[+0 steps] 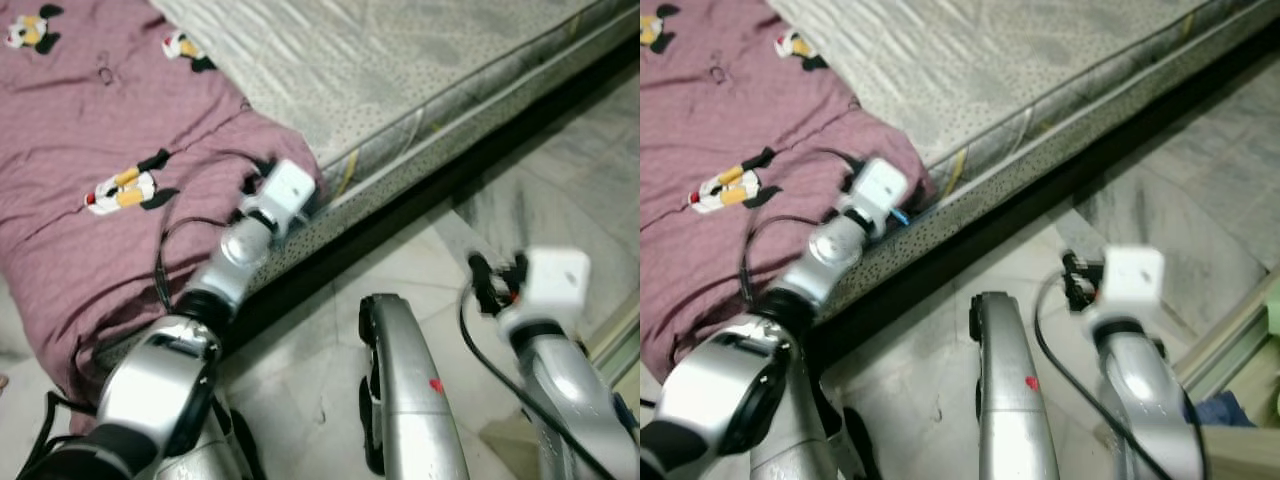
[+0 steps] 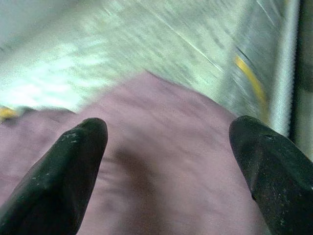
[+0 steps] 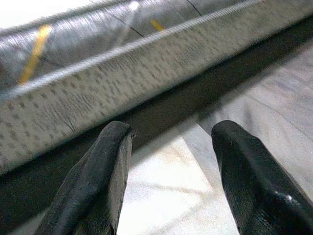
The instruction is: Clean up the room
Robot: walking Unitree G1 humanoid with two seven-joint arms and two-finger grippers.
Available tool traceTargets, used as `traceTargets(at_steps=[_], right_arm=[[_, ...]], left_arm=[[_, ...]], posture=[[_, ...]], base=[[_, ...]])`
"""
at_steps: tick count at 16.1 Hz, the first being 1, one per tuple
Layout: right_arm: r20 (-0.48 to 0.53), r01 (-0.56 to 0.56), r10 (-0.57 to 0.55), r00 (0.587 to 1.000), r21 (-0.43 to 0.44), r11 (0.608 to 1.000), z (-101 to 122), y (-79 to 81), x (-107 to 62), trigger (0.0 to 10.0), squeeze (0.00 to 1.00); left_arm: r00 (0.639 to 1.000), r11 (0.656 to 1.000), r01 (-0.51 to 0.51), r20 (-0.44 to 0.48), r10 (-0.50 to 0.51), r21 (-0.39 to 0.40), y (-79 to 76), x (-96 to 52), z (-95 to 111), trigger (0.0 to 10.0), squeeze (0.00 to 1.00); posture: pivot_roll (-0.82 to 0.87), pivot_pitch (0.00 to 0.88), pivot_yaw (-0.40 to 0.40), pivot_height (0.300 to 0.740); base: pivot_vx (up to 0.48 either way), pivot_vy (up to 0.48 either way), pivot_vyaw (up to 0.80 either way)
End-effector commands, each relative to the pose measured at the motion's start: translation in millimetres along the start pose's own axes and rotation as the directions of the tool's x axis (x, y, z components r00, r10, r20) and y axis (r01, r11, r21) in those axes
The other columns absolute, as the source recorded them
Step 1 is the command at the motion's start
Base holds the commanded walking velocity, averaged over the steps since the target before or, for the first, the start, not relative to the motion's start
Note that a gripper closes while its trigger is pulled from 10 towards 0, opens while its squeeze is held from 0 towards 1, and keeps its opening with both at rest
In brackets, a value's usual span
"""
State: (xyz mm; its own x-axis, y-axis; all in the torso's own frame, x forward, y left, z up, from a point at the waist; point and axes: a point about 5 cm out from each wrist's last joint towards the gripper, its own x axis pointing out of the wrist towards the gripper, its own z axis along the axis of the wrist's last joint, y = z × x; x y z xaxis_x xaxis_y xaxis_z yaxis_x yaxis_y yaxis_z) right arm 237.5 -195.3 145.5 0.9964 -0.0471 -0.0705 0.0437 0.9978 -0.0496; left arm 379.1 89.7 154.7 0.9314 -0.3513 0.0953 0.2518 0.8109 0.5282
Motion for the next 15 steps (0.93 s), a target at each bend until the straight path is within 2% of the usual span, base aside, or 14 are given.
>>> traceTargets(at_steps=[1, 2, 3, 5, 6, 7, 8, 9, 10, 12, 13, 15], right_arm=[[-0.01, -0.024, 0.024, 1.0, 0.007, 1.0, -5, 6.3, 3.2, 10.0, 0.0], [0.0, -0.031, 0.031, 1.0, 0.012, 0.999, -4, 9.0, 8.1, 10.0, 0.0], [0.022, -0.041, 0.04, 0.999, 0.015, 0.999, -1, 14.0, 19.1, 10.0, 0.0], [0.059, -0.051, 0.05, 0.997, 0.014, 0.999, 3, 21.7, 34.6, 10.0, 0.0], [0.079, -0.062, 0.061, 0.995, 0.019, 0.998, 5, 26.5, 42.6, 10.0, 0.0], [0.095, -0.067, 0.064, 0.993, 0.028, 0.997, 7, 31.8, 53.6, 10.0, 0.0], [0.103, -0.072, 0.069, 0.992, 0.029, 0.997, 8, 34.2, 57.4, 10.0, 0.0], [0.116, -0.079, 0.073, 0.991, 0.044, 0.996, 9, 38.6, 61.8, 10.0, 0.0], [0.124, -0.084, 0.077, 0.989, 0.052, 0.995, 8, 42.5, 64.4, 10.0, 0.0], [0.144, -0.088, 0.078, 0.986, 0.064, 0.994, 8, 49.1, 71.3, 10.0, 0.0], [0.151, -0.092, 0.081, 0.985, 0.073, 0.993, 7, 50.2, 73.1, 10.0, 0.0], [0.164, -0.114, 0.097, 0.982, 0.099, 0.989, 6, 51.4, 75.0, 10.0, 0.0]], left_arm=[[0.999, 1.0, -0.027, 0.027, 0.027, 0.006, 1.9, -6.2, -2, 10.0, 0.0], [0.997, 0.998, -0.056, 0.046, 0.056, 0.005, 6.1, -9.2, -1, 10.0, 0.0], [0.989, 0.992, -0.128, 0.077, 0.129, -0.017, 15.2, -15.1, 1, 10.0, 0.0], [0.955, 0.959, -0.266, 0.113, 0.276, -0.098, 30.8, -33.6, 4, 10.0, 0.0], [0.927, 0.918, -0.353, 0.068, 0.37, -0.178, 36.2, -48.1, 0, 10.0, 0.0], [0.894, 0.862, -0.438, -0.024, 0.448, -0.256, 39.5, -65.4, -10, 10.0, 0.0], [0.88, 0.833, -0.467, -0.059, 0.472, -0.297, 40.2, -72.3, -13, 10.0, 0.0], [0.865, 0.807, -0.489, -0.067, 0.497, -0.331, 42.2, -91.1, -13, 10.0, 0.0], [0.849, 0.771, -0.517, -0.107, 0.517, -0.371, 43.4, -102.5, -18, 10.0, 0.0], [0.838, 0.733, -0.538, -0.174, 0.517, -0.416, 42.8, -120.3, -27, 10.0, 0.0], [0.838, 0.725, -0.539, -0.184, 0.514, -0.429, 42.7, -124.3, -27, 10.0, 0.0], [0.856, 0.74, -0.507, -0.158, 0.492, -0.443, 42.3, -127.3, -24, 10.0, 0.0]], posture=[[-0.18, 0.16, 0.008, 0.467], [-0.16, 0.137, 0.0, 0.467], [-0.14, 0.114, -0.004, 0.467], [-0.11, 0.081, -0.01, 0.467], [-0.08, 0.058, -0.013, 0.467], [-0.05, 0.025, -0.02, 0.467], [-0.04, 0.021, -0.021, 0.467], [-0.02, 0.0, -0.028, 0.467], [-0.02, 0.0, -0.031, 0.467], [-0.02, 0.0, -0.026, 0.467], [-0.02, 0.0, -0.021, 0.467], [-0.02, 0.0, -0.01, 0.467]], base=[[0.0, 0.0, 0.0], [0.0, 0.0, 0.0], [0.0, 0.0, 0.0], [0.0, 0.0, 0.0], [0.0, 0.0, 0.0], [0.0, 0.0, 0.0], [0.0, 0.0, 0.0], [0.0, 0.0, 0.0], [0.0, 0.0, 0.0], [0.0, 0.0, 0.0], [0.0, 0.0, 0.0], [0.0, 0.0, 0.0]])
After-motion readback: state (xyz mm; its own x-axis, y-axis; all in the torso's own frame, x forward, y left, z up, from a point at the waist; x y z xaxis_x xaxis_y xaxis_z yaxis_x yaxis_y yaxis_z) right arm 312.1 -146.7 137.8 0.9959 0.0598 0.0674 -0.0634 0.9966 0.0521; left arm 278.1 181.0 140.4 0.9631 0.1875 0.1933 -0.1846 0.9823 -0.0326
